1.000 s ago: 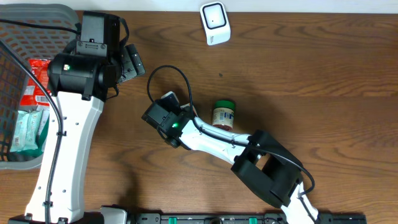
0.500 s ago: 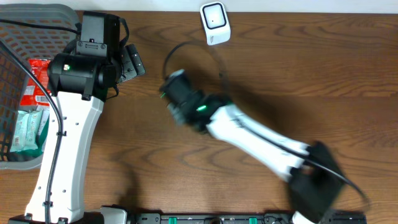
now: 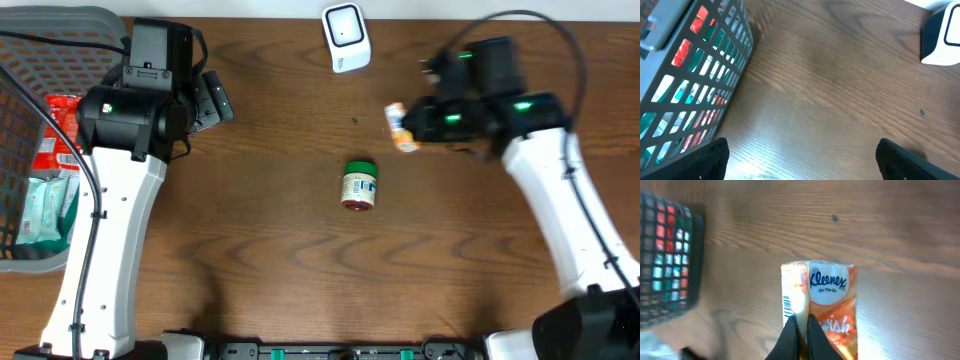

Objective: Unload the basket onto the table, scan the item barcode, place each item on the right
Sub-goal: 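Lift the Kleenex pack with the right gripper and set it right of the jar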

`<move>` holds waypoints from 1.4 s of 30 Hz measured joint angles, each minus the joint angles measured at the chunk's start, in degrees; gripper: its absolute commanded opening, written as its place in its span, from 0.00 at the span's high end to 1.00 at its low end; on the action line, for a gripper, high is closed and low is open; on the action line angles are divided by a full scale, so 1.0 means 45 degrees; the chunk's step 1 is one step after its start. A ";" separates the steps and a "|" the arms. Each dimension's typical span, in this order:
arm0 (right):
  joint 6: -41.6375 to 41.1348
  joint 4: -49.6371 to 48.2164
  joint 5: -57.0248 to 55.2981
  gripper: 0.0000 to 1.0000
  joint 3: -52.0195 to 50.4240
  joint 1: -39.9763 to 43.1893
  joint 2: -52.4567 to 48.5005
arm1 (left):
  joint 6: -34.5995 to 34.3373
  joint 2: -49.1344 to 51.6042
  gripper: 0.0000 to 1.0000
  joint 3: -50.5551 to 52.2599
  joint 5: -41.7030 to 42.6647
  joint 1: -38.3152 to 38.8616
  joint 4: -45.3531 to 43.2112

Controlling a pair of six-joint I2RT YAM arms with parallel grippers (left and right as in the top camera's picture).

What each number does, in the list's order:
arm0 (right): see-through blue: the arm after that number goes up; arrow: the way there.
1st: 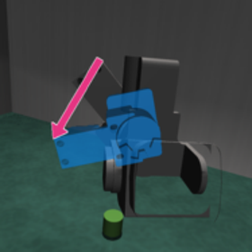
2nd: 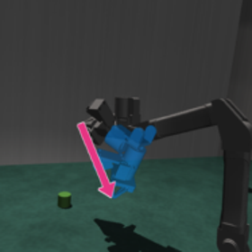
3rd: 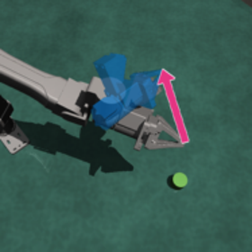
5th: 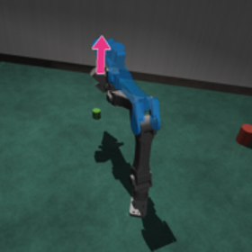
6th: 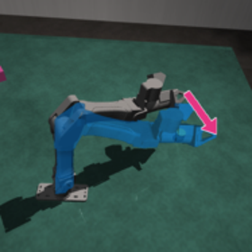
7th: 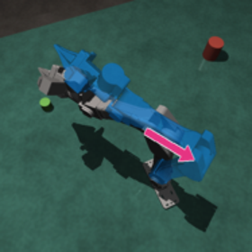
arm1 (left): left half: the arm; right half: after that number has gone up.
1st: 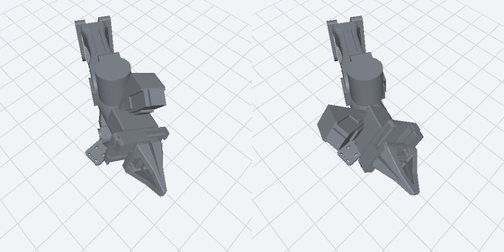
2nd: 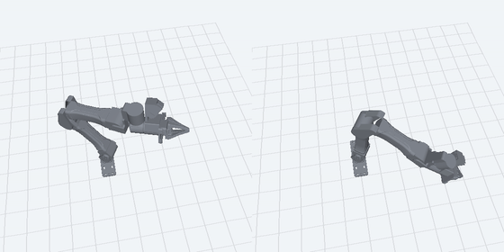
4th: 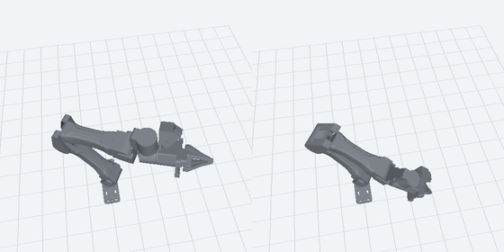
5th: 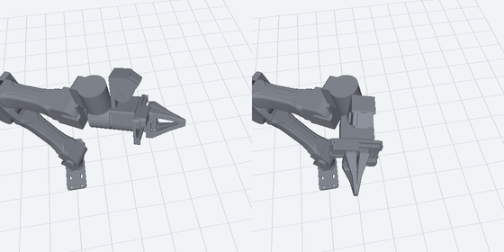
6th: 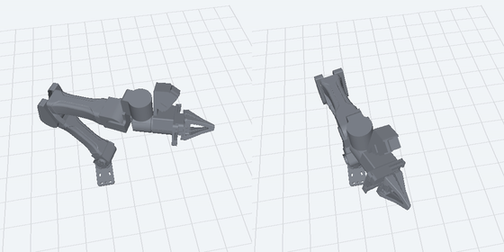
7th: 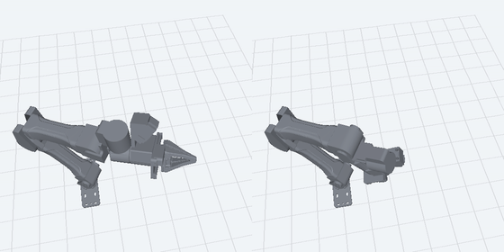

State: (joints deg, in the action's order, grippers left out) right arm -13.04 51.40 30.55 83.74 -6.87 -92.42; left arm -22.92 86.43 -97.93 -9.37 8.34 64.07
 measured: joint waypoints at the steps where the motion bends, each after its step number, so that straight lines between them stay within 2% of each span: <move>1: 0.0189 -0.0005 0.0500 0.99 -0.0199 0.0563 0.0000 | 0.0000 0.0000 0.06 0.0000 0.0000 0.0000 0.0005; 5: 0.0772 -0.0913 0.2526 0.99 -0.1554 0.2370 -0.0005 | 0.0000 0.0000 0.06 0.0000 0.0005 0.0000 0.0005; 9: 0.0986 -0.3419 0.4313 0.99 -0.3793 0.3395 -0.0015 | 0.0000 0.0000 0.06 0.0000 0.0000 0.0000 0.0005; 12: 0.0748 -0.5799 0.5299 0.99 -0.5707 0.3526 -0.0044 | 0.0000 0.0000 0.06 0.0000 0.0000 0.0000 0.0000; 17: -0.0840 -1.0530 0.5950 0.99 -0.8636 0.3245 -0.0083 | 0.0000 0.0000 0.06 0.0000 0.0000 0.0000 0.0000; 22: -0.2467 -1.2934 0.5445 0.99 -1.0457 0.2754 -0.0083 | 0.0000 0.0000 0.06 0.0000 0.0000 0.0005 0.0005; 26: -0.3439 -1.3721 0.4940 0.99 -1.1094 0.2317 -0.0083 | 0.0000 0.0000 0.06 0.0000 0.0005 0.0005 0.0005; 42: -0.5134 -1.3702 0.3094 0.99 -1.1152 0.1234 -0.0083 | 0.0000 0.0000 0.06 0.0000 0.0000 0.0000 0.0005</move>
State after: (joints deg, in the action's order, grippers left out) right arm -36.14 -10.26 44.47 33.56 -1.32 -92.79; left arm -22.92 86.43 -97.93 -9.37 8.34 64.10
